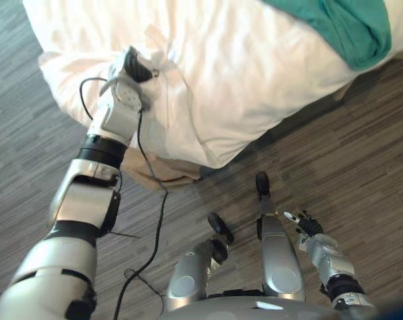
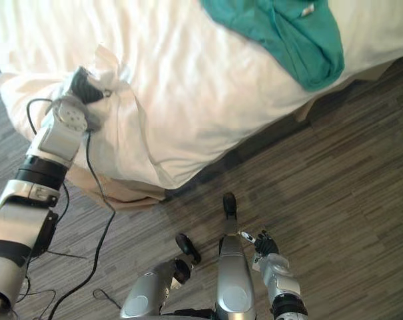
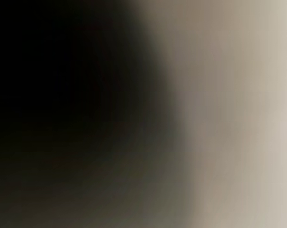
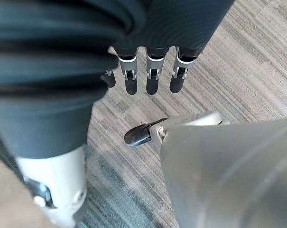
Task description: Tidy the bed and pick cloth on bed and put in laundry
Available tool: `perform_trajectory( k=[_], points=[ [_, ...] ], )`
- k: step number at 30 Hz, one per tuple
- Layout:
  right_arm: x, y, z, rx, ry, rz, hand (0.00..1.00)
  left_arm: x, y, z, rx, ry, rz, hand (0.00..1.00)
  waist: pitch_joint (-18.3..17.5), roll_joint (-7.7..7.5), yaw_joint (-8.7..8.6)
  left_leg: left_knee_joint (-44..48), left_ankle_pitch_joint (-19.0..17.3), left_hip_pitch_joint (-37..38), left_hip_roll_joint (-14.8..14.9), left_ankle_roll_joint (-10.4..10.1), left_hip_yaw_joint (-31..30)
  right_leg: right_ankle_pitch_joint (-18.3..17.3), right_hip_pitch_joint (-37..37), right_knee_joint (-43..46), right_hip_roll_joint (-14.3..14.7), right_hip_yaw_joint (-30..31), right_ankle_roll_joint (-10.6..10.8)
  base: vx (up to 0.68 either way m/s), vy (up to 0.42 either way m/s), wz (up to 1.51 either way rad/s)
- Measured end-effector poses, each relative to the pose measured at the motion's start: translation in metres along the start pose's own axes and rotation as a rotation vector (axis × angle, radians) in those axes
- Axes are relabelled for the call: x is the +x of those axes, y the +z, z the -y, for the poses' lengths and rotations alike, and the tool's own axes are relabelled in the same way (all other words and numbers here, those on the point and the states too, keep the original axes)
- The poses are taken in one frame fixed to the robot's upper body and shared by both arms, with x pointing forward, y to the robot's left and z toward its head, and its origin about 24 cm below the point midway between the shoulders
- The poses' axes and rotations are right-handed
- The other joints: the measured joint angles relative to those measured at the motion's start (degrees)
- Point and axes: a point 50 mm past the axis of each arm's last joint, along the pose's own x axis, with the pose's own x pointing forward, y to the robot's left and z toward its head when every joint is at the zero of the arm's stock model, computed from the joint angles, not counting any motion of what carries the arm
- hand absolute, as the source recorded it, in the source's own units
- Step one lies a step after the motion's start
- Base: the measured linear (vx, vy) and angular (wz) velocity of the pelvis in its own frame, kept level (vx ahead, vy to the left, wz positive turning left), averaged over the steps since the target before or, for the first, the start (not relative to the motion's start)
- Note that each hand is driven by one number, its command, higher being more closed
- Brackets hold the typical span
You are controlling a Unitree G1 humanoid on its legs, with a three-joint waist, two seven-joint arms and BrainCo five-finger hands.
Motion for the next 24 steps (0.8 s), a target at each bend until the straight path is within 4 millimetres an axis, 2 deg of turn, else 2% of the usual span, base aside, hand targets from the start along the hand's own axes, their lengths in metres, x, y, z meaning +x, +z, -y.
perform_trajectory(
  k=[4,5,7,8,9,10,11,14,17,19,23,24],
  points=[
    [-0.002,-0.026,0.013,-0.036,-0.053,-0.114,0.00,-0.018,-0.055,0.032,-0.089,-0.144,-0.084,1.00,-3.9,1.61,1.32,-1.2,0.8,3.9,0.1,-0.3,-2.4,-1.1,4.9,-0.3,-0.2,-3.0,-0.2,0.02,-0.028,0.30],
    [-0.006,-0.041,0.021,-0.047,-0.080,-0.167,0.00,-0.030,-0.075,0.042,-0.137,-0.189,-0.102,1.00,-6.3,2.28,1.89,-2.0,0.8,5.0,0.4,-0.3,-3.9,-1.2,7.1,-1.4,0.0,-4.7,-0.2,-0.01,-0.027,0.46],
    [-0.011,-0.057,0.027,-0.045,-0.097,-0.228,0.00,-0.043,-0.096,0.048,-0.173,-0.217,-0.127,1.00,-9.2,2.30,2.98,-3.2,0.8,5.7,0.6,-0.3,-5.6,-1.1,8.8,-3.1,0.3,-6.0,-0.2,-0.01,-0.027,0.46],
    [-0.014,-0.068,0.033,-0.033,-0.116,-0.272,0.00,-0.057,-0.117,0.050,-0.190,-0.233,-0.154,1.00,-10.3,2.09,3.65,-4.2,0.7,7.4,0.9,-0.3,-7.4,-0.8,11.9,-5.2,0.7,-7.3,-0.1,-0.03,-0.039,0.44],
    [-0.016,-0.073,0.035,-0.030,-0.125,-0.290,0.00,-0.063,-0.127,0.052,-0.191,-0.243,-0.171,0.00,-10.9,2.05,3.96,-4.6,0.6,8.0,1.1,-0.2,-8.0,-0.7,13.0,-6.0,1.0,-7.9,-0.1,-0.03,-0.040,0.41],
    [-0.019,-0.078,0.038,-0.029,-0.133,-0.312,0.00,-0.074,-0.142,0.054,-0.194,-0.258,-0.199,0.00,-11.4,2.00,4.52,-5.2,0.2,9.0,1.6,0.2,-8.9,-0.7,13.9,-6.1,1.5,-8.4,-0.1,-0.08,-0.034,0.29],
    [-0.022,-0.086,0.041,-0.024,-0.140,-0.341,0.00,-0.092,-0.165,0.056,-0.221,-0.278,-0.245,0.00,-12.2,1.33,5.36,-5.2,-0.1,9.7,2.1,0.3,-9.7,-0.8,15.2,-6.3,1.9,-9.3,-0.2,-0.07,-0.026,0.22],
    [-0.030,-0.101,0.048,-0.010,-0.159,-0.396,0.00,-0.124,-0.192,0.067,-0.243,-0.332,-0.287,0.00,-14.7,-0.48,7.23,-5.0,-0.8,10.2,2.6,-0.1,-11.5,-1.7,16.8,-6.4,2.4,-10.9,-0.4,-0.08,-0.041,0.21],
    [-0.035,-0.111,0.052,0.013,-0.171,-0.437,0.00,-0.142,-0.204,0.074,-0.268,-0.339,-0.308,0.00,-16.0,-1.69,7.47,-5.2,-0.9,11.4,2.9,-0.1,-12.7,-2.6,18.5,-6.4,2.4,-12.4,-0.1,-0.01,-0.018,0.18],
    [-0.037,-0.115,0.054,0.031,-0.177,-0.451,0.00,-0.150,-0.208,0.081,-0.305,-0.333,-0.325,0.00,-16.4,-1.99,7.47,-5.2,-1.0,12.2,3.0,-0.2,-13.0,-2.9,19.4,-6.4,2.5,-12.5,-0.1,0.03,0.006,0.04],
    [-0.044,-0.127,0.057,0.189,-0.205,-0.483,0.00,-0.175,-0.224,0.110,-0.357,-0.381,-0.424,0.00,-17.1,-1.65,7.48,-5.8,-0.9,13.1,3.2,0.1,-14.0,-3.3,20.5,-6.4,2.9,-13.8,0.0,0.06,0.003,0.12],
    [-0.047,-0.132,0.058,0.282,-0.226,-0.490,0.00,-0.189,-0.234,0.119,-0.382,-0.389,-0.490,0.00,-17.4,-1.61,7.52,-6.1,-0.9,13.5,3.3,0.1,-14.3,-3.5,20.9,-6.4,3.2,-13.9,0.2,0.11,0.011,0.13]
  ],
)
